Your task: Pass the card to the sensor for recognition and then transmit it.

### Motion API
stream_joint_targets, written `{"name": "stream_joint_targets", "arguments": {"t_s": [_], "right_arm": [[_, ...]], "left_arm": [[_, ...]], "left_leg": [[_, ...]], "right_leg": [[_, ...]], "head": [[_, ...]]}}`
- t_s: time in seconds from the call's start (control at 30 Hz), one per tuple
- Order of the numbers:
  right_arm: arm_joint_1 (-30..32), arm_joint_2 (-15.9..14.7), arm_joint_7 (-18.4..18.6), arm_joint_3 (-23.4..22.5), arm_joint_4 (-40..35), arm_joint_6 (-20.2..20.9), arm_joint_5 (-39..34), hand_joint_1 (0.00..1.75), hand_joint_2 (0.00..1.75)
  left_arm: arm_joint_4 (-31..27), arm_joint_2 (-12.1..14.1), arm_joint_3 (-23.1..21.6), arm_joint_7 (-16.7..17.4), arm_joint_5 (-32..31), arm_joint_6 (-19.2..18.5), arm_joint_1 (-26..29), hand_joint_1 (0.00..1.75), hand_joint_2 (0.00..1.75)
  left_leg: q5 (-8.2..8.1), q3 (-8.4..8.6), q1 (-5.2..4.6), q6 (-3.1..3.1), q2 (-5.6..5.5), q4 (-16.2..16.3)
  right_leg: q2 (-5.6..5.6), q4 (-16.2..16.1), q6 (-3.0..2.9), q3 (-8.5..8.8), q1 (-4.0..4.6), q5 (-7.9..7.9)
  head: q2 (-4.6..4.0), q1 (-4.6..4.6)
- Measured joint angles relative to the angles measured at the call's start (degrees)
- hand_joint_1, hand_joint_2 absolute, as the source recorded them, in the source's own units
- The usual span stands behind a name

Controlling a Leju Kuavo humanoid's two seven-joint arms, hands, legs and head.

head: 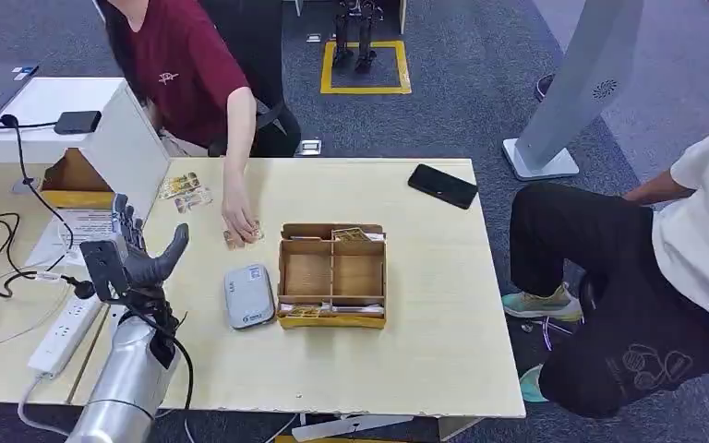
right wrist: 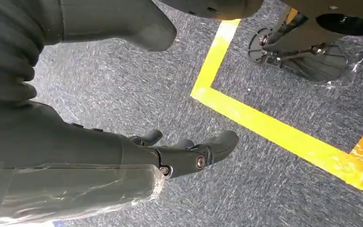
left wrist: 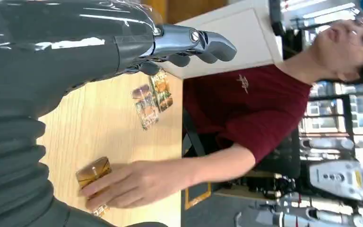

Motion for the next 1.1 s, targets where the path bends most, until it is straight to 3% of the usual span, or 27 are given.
{"name": "stream_joint_targets", "arguments": {"t_s": [0.1,0.33,0.5,0.6,0.8,0.93,1.1], "right_arm": [[0.2,0.0,-0.4,-0.5,0.0,0.0,0.0,0.00,1.75],[0.4,0.0,-0.7,-1.3,0.0,0.0,0.2,0.00,1.75],[0.5,0.0,-1.1,-1.5,0.0,0.0,0.5,0.00,1.75],[0.6,0.0,-1.1,-1.7,0.0,0.0,0.7,0.00,1.75],[0.6,0.0,-0.9,-2.2,0.0,0.0,1.1,0.00,1.75],[0.6,0.0,-0.9,-2.5,0.0,0.1,1.4,0.00,1.75],[0.5,0.0,-0.7,-2.6,0.0,0.1,1.4,0.00,1.75]], "left_arm": [[-5.9,0.0,-1.8,-0.1,-2.2,-0.9,4.0,0.00,1.75],[-16.6,0.4,-6.0,-2.0,-12.1,2.6,11.2,0.00,1.75],[-22.1,1.0,-9.2,-2.4,-14.5,3.3,14.9,0.00,1.75],[-24.1,1.2,-10.4,-2.4,-16.3,4.7,16.3,0.00,1.75],[-25.6,2.4,-11.9,-2.4,-23.0,10.8,18.2,0.00,1.75],[-25.6,4.0,-14.3,-2.4,-32.1,17.4,19.9,0.00,1.75],[-25.6,4.6,-15.3,-2.4,-32.9,18.2,20.7,0.00,1.75]], "left_leg": [[-0.05,0.00,0.00,-0.02,0.02,0.0],[-0.08,-0.01,0.00,0.01,0.02,0.0],[-0.08,-0.01,0.00,0.01,0.01,0.0],[-0.08,-0.01,0.00,0.01,0.01,0.0],[-0.08,-0.01,0.00,0.01,0.02,0.0],[-0.08,-0.01,0.00,0.01,0.02,0.0],[-0.08,-0.01,0.00,0.01,0.01,0.0]], "right_leg": [[0.01,0.0,0.01,-0.01,0.00,-0.01],[0.02,0.0,0.02,-0.01,0.00,-0.02],[0.01,0.0,0.02,-0.01,0.00,-0.02],[0.01,0.0,0.02,-0.01,0.00,-0.02],[0.00,0.0,0.02,0.00,0.00,-0.02],[0.01,0.0,0.02,-0.01,0.00,-0.02],[0.01,0.0,0.02,0.00,0.00,-0.02]], "head": [[0.00,0.00],[0.00,0.00],[0.00,0.00],[0.00,0.00],[0.00,-0.02],[0.00,-0.02],[0.00,0.00]]}}
